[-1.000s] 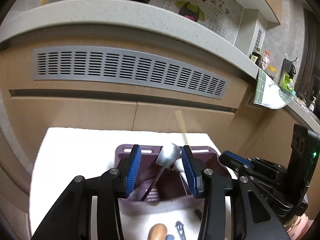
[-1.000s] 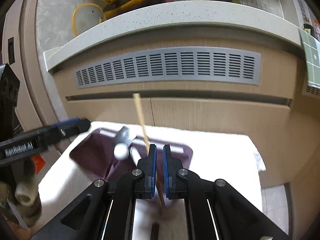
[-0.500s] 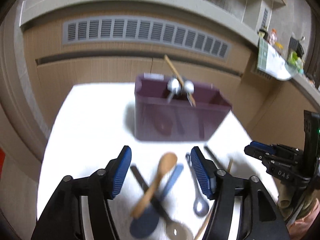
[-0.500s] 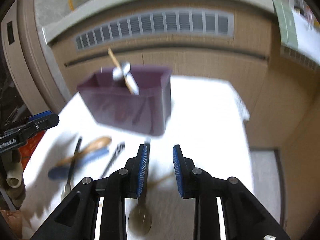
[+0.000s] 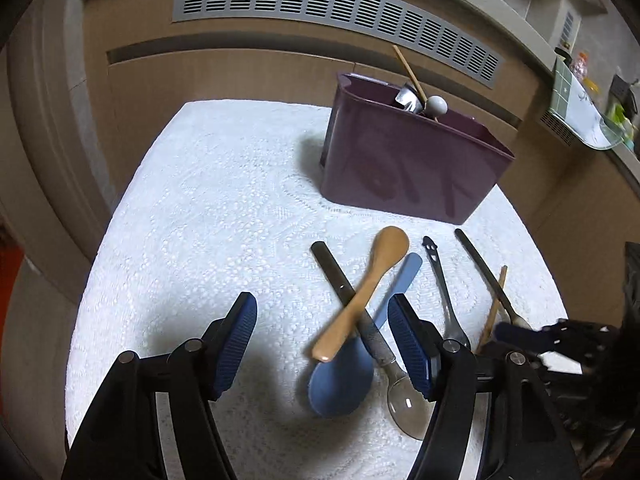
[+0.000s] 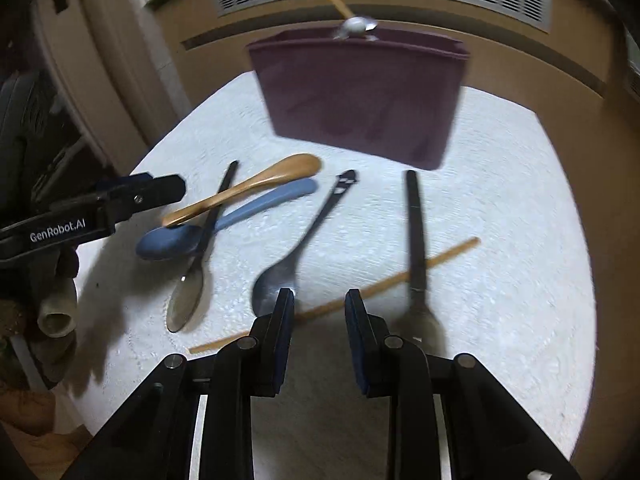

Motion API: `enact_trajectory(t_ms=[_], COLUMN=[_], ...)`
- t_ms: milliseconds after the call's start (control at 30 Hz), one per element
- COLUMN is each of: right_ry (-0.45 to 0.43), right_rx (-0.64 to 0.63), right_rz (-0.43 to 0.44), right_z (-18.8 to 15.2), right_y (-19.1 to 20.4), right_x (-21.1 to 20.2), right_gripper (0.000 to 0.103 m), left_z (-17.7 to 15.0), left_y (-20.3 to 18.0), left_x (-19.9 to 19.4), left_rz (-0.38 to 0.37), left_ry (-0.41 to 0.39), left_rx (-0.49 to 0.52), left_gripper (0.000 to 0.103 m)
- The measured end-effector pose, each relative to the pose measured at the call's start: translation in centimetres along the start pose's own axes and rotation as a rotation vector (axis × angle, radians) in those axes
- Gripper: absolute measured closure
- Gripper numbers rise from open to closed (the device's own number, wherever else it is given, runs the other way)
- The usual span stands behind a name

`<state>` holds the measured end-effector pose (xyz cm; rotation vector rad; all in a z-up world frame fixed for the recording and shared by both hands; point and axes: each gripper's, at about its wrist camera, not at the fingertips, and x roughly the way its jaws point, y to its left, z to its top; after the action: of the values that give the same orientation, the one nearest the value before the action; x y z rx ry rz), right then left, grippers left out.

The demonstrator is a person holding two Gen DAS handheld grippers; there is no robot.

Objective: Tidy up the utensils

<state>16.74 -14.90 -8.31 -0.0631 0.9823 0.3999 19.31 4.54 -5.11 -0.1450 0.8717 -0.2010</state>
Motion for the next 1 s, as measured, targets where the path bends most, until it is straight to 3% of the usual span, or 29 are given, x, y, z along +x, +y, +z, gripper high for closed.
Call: enact_trajectory(t_ms=[33,167,333,433,600,767,867,1000], right_ry=[0.004,0.034,0.076,0.062,0.096,0.11,0.094,0.096], right_rx=[-0.001,-0.057,-0.068,-0.012,0.157,0.255,0.215,0.051], right_rz=[0.011,0.029,-0.022,-0.088,-0.012,0.015,-0.053,-0.146], right_z=[0.1,0.0,-2.1,-2.4,-1.6,1.1,3.0,3.8], right_y=[0.2,0.7,-1.8,-4.1,-6.9,-5.5,-3.7,-0.9], right_x=[0.3,0.2,-1.0,-2.0,-1.6,0.7,2.3,3.3], right_gripper=[0.085,0.086,0.091,0.091,0.085,0.082,0.075,0.068], left_z=[0.0,-0.1,-0.5,-0.7,-1.0,-0.8,-0.7,-0.6], left_y=[0.0,0.2,-0.2,-1.1,-2.1,-1.4,-0.8,-0.1], left_x=[0.0,0.0,1.2,2.1,2.7,1.7,1.2,1.2], left_rz=[0.001,0.001,-0.037,-0.062,-0.082,-0.06,-0.051,-0.043], left_ry=[0.001,0.013,0.054,0.081,0.102,0.077,0.064,0.062], left_rx=[0.003,0.007,-0.002,0.018,0.029,0.02,0.011,-0.005], left_gripper=[0.034,0.034,0.034,0.034,0.034,0.034,0.032,0.031])
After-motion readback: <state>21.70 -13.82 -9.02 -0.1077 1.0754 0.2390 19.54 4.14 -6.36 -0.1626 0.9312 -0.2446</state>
